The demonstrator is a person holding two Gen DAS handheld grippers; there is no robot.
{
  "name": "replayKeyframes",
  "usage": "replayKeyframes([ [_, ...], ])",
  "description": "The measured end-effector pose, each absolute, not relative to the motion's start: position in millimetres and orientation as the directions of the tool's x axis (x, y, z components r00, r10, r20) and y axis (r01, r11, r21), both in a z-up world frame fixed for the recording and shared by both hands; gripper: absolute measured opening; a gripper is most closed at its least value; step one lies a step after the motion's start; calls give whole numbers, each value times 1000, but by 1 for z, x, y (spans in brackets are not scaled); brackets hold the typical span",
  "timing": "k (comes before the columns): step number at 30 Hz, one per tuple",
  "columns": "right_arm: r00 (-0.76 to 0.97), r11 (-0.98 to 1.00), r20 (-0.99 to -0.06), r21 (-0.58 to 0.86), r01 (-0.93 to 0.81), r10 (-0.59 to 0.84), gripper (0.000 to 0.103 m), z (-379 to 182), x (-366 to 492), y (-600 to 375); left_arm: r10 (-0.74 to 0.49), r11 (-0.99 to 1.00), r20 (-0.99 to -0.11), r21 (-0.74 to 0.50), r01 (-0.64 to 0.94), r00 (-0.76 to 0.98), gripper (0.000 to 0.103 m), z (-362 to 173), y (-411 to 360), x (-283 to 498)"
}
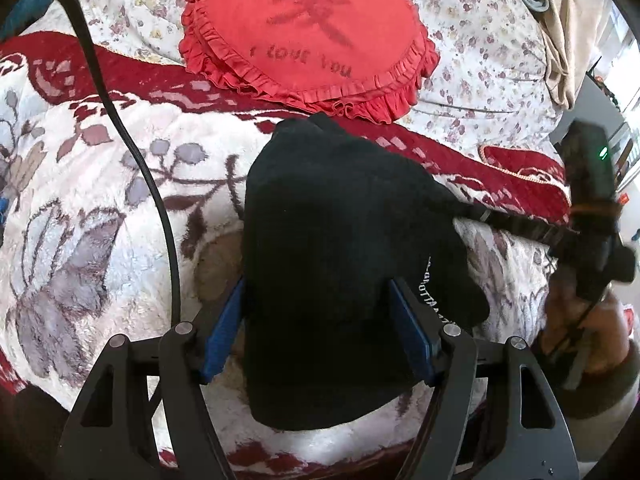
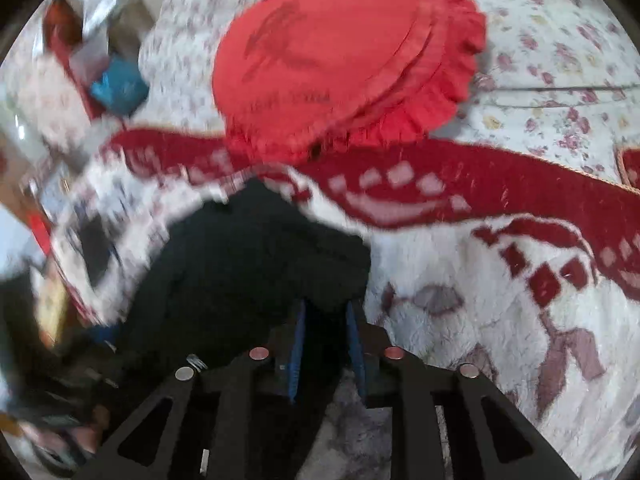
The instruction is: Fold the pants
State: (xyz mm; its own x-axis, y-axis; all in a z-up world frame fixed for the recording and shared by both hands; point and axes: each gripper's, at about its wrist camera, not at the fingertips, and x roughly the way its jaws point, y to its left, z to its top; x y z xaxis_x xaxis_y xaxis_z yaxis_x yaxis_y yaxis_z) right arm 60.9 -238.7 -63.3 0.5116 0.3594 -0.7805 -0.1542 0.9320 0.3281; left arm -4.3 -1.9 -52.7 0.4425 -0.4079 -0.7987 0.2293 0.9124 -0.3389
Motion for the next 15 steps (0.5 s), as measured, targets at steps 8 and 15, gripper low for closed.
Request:
replayKeyframes([
  [8,456,813,-673,468,-347,582,56,-26,113,-165,-417,909,-807,-360,210,418,71,-57,1,-8],
  [15,306,827,-795,387,-408,523,17,-75,163,-106,-422,906,-809,-365,213,409,71,-58,0,-6],
])
